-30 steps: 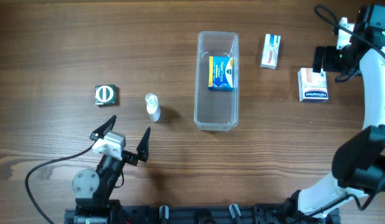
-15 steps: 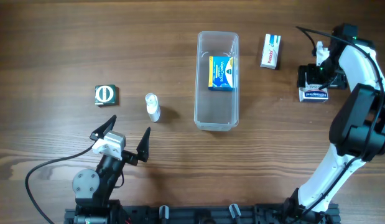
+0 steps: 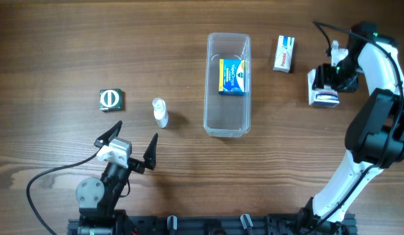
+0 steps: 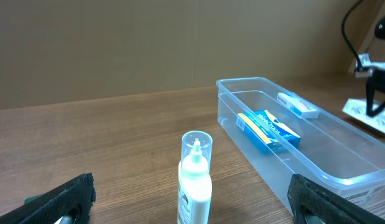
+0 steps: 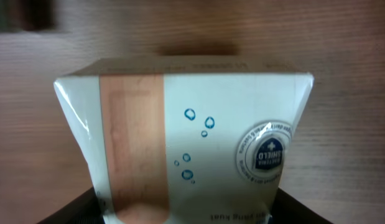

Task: Pack container
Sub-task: 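Lower the Hansaplast box into the container and open the right gripper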

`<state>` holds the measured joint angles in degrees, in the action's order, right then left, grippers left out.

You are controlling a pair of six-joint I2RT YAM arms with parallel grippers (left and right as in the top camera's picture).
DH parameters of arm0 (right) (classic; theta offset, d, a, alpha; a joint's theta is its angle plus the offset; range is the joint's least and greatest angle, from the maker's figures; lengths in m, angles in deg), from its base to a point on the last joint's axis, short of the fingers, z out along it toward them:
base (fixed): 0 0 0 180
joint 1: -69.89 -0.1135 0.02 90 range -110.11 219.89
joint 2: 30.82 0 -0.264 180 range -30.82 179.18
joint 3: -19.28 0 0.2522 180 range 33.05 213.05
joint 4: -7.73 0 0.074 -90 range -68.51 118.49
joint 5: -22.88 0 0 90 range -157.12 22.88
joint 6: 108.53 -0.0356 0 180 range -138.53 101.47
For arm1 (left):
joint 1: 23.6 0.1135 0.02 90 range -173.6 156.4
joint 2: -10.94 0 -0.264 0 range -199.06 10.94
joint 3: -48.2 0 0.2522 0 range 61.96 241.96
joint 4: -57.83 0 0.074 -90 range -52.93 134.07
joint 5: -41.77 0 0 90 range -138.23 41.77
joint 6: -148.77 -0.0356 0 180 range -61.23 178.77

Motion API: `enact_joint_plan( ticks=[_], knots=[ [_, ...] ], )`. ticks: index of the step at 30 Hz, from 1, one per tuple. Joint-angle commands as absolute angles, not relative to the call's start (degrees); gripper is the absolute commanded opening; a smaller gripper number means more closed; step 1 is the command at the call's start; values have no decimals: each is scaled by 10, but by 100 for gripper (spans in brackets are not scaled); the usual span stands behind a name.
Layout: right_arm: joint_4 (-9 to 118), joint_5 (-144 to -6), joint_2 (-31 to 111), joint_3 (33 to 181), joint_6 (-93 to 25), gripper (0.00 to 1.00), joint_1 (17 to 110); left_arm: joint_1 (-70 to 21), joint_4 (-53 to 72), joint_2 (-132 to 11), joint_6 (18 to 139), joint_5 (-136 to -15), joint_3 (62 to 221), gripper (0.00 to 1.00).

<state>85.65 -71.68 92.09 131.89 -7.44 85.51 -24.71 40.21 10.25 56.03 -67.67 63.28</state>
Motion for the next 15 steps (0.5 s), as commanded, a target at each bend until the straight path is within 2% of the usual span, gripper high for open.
enact_joint_plan(
  ticks=[1,4,8,15],
  knots=[
    [902,-790,885,1405,-98,67,818,-243,403,108,551,-679,629,100],
    [958,-793,825,1470,-142,68,755,-243,403,108,551,-679,629,100],
    [957,-747,737,1476,-233,70,617,-243,403,108,551,-679,629,100],
    [899,-609,786,1470,-392,72,443,-243,403,108,551,-679,629,100]
  ],
)
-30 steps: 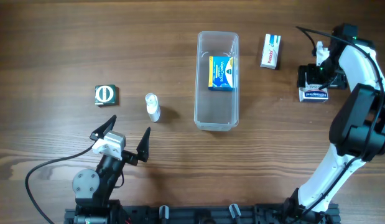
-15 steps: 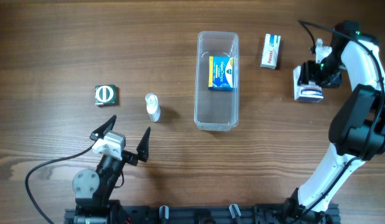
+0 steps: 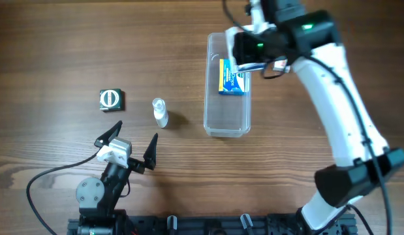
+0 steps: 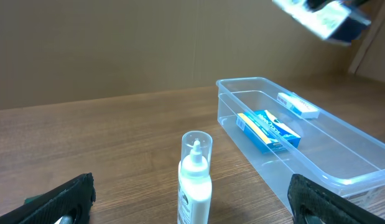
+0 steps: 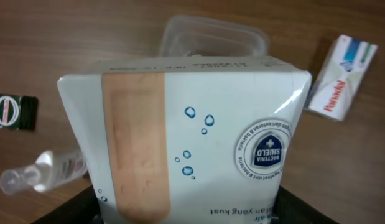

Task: Pack container
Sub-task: 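Lower the Hansaplast box into the container and open the right gripper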

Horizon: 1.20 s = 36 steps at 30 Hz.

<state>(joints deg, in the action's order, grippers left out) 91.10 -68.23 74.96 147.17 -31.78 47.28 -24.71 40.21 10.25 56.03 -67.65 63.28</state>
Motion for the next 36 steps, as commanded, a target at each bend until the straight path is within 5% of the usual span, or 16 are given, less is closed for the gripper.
enact_joint_plan(
  ticks=[1,28,32,36],
  knots=[
    [888,-589,811,1470,-418,73,429,-243,403,108,551,-679,629,100],
    [819,-556,979,1471,-464,79,429,-243,403,108,551,-679,629,100],
    [782,-658,965,1472,-420,67,429,-243,403,108,551,-679,629,100],
    [776,-671,965,1470,-395,38,429,-243,403,108,551,-679,629,100]
  ],
)
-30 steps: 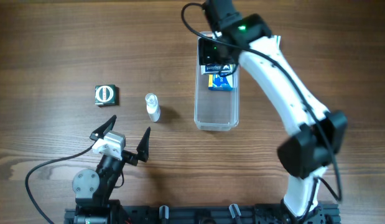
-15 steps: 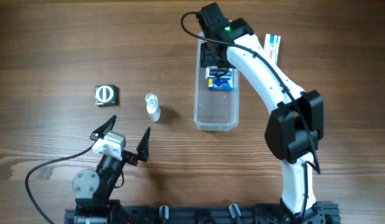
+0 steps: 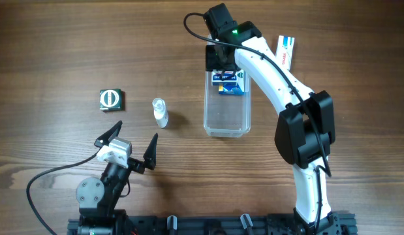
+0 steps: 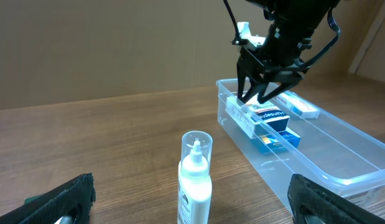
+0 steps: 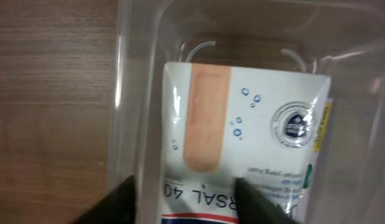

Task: Pack container
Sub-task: 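Lower the Hansaplast box into the container and open the right gripper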

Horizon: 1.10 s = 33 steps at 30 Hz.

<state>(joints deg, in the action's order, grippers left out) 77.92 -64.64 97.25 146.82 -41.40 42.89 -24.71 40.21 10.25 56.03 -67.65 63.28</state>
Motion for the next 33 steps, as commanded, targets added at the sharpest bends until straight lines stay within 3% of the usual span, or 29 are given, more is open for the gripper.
enact_joint_plan(
  ticks=[1,7,10,21,33],
  knots=[
    [776,-670,965,1470,-395,32,429,-243,403,108,551,-679,629,100],
    [782,-664,972,1469,-395,18,429,-243,403,108,551,-679,629,100],
    [787,-628,977,1469,-396,5,430,-243,403,108,551,-679,629,100],
    [808,-615,1010,1469,-393,4,456,-243,403,108,551,-679,629,100],
    [856,-504,1009,1470,-398,4,458,-243,403,108,551,-679,629,100]
  ],
)
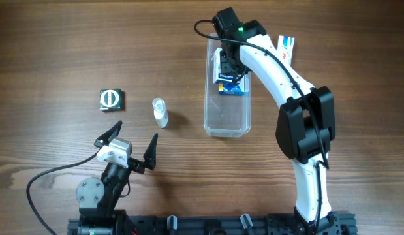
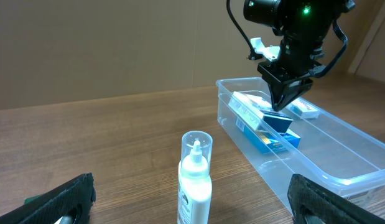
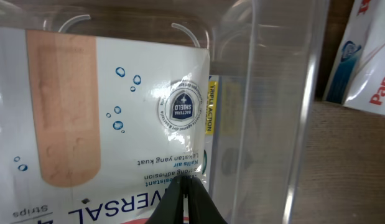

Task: Pack container
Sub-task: 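Lower the Hansaplast box into the container and open the right gripper, then move the right gripper to the white Panadol box and grasp it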

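Observation:
The clear plastic container [image 1: 226,121] stands at table centre. In its far end a white plaster box [image 3: 105,106] lies tilted on a blue box [image 1: 232,87]. My right gripper [image 3: 183,186] is just above the plaster box. Its fingers are shut tip to tip with nothing between them. My left gripper [image 1: 135,132] is open near the front edge, facing a white capped bottle [image 2: 196,180] that stands upright left of the container.
A white and red medicine box [image 1: 285,46] lies on the table just right of the container's far end. A small dark green square item [image 1: 111,99] sits at the left. The right arm reaches across the table's right half.
The right gripper let go of the plaster box, which now lies in the container on the blue box. Its fingers were spread around the box and are now shut. The left arm is unchanged.
The right gripper first held the plaster box at the table's right side. It then held the box above the container, then down in the far end. Now the box lies there free and the fingers are shut over it. The left arm stayed still throughout.

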`<state>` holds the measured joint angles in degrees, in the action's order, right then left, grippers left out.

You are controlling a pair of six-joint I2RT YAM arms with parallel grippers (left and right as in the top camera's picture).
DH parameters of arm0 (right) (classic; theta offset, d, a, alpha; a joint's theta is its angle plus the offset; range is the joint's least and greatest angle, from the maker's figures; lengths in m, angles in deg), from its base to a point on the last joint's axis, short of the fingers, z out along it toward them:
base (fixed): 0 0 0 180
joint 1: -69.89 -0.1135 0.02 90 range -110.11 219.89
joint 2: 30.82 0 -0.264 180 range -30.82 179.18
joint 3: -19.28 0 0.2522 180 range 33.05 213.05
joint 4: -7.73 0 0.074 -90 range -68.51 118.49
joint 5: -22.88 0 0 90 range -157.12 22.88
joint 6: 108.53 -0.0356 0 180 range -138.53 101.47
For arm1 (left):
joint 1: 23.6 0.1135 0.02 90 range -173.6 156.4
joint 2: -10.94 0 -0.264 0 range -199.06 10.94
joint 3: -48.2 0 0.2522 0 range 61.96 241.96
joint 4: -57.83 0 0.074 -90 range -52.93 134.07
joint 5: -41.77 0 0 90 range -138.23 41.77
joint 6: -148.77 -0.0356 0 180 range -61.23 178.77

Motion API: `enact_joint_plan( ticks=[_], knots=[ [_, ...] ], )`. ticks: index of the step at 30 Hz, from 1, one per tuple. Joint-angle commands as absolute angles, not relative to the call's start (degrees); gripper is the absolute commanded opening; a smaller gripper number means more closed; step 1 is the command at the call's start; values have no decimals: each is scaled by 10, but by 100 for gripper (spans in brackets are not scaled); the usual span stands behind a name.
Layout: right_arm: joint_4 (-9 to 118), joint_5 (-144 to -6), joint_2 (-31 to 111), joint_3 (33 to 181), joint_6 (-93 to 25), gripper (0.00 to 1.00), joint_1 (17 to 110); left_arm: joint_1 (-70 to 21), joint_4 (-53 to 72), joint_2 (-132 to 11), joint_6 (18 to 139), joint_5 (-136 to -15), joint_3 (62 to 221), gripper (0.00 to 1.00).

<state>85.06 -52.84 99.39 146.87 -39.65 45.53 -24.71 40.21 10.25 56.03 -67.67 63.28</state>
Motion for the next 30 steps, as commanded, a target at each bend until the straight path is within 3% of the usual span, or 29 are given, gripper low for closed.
enact_joint_plan(
  ticks=[1,12,15,16,18,21,23,27,30],
  knots=[
    [856,-504,1008,1471,-398,4,458,-243,403,108,551,-679,629,100],
    [850,-509,919,1472,-396,5,458,-243,403,108,551,-679,629,100],
    [838,-509,834,1472,-395,14,464,-243,403,108,551,-679,629,100],
    [837,-509,813,1472,-394,22,470,-243,403,108,551,-679,629,100],
    [825,-508,768,1472,-360,47,506,-243,403,108,551,-679,629,100],
    [830,-531,772,1469,-331,57,566,-243,403,108,551,-679,629,100],
    [843,-569,791,1469,-321,72,606,-243,403,108,551,-679,629,100],
    [843,-613,810,1469,-321,87,658,-243,403,108,551,-679,629,100],
    [827,-631,831,1469,-293,89,689,-243,403,108,551,-679,629,100]
  ],
)
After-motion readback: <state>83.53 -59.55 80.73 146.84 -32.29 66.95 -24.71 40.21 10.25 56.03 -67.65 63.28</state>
